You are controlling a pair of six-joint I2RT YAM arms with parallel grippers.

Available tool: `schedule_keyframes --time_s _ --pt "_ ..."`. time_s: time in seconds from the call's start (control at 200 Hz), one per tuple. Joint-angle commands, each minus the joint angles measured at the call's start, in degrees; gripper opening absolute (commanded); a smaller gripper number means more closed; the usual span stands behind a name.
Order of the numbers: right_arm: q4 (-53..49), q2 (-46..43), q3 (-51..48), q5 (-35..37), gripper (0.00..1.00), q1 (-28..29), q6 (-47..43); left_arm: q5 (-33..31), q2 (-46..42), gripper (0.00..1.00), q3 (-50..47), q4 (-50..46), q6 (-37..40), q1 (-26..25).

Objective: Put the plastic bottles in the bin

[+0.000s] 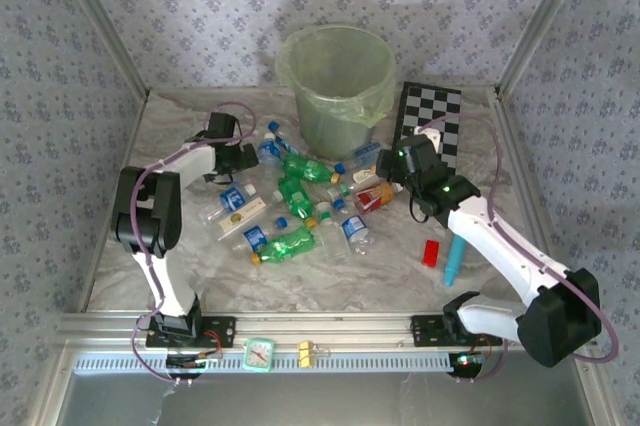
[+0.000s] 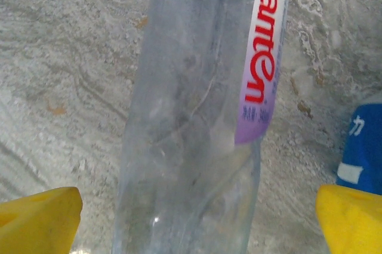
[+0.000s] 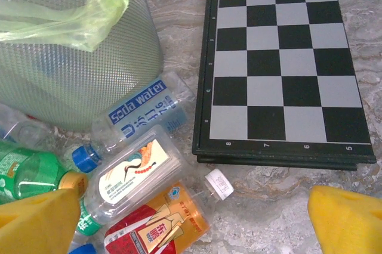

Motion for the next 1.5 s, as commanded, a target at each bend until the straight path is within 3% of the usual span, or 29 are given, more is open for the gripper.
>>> schedule_keyframes --time_s 0.0,0.19,0.535,0.875,1.069,1.284,1.494 --pt "0.0 0.4 -1.6 3.7 1.0 -0.4 3.0 -1.1 1.7 1.0 2.1 -3.0 1.4 -0.1" --pt "-2.7 1.6 -1.5 7.0 1.0 -1.2 5.0 -1.6 2.9 0.96 2.2 -2.6 1.6 -0.1" --pt "-2.1 3.2 -1.6 3.9 1.0 -3.4 4.7 -2.3 4.7 0.88 2.9 -3.3 1.8 -0.1" --pt "-3.0 2.6 -1.6 3.6 1.0 -3.6 4.5 -3.0 2.4 0.56 1.5 -1.2 2.8 -0.1" --pt "-2.9 2.5 -1.9 2.8 1.0 -3.6 4.9 -4.7 -2.6 0.46 0.3 -0.5 3.6 -0.1" --pt "-1.2 2.5 -3.6 0.9 1.0 -3.7 5.0 -4.9 -12.4 0.46 -1.9 1.1 3.8 -0.1" --pt "2.6 2.4 -5.5 -3.3 1.0 -3.8 3.9 0.3 -25.3 0.47 -3.9 6.1 3.7 -0.7"
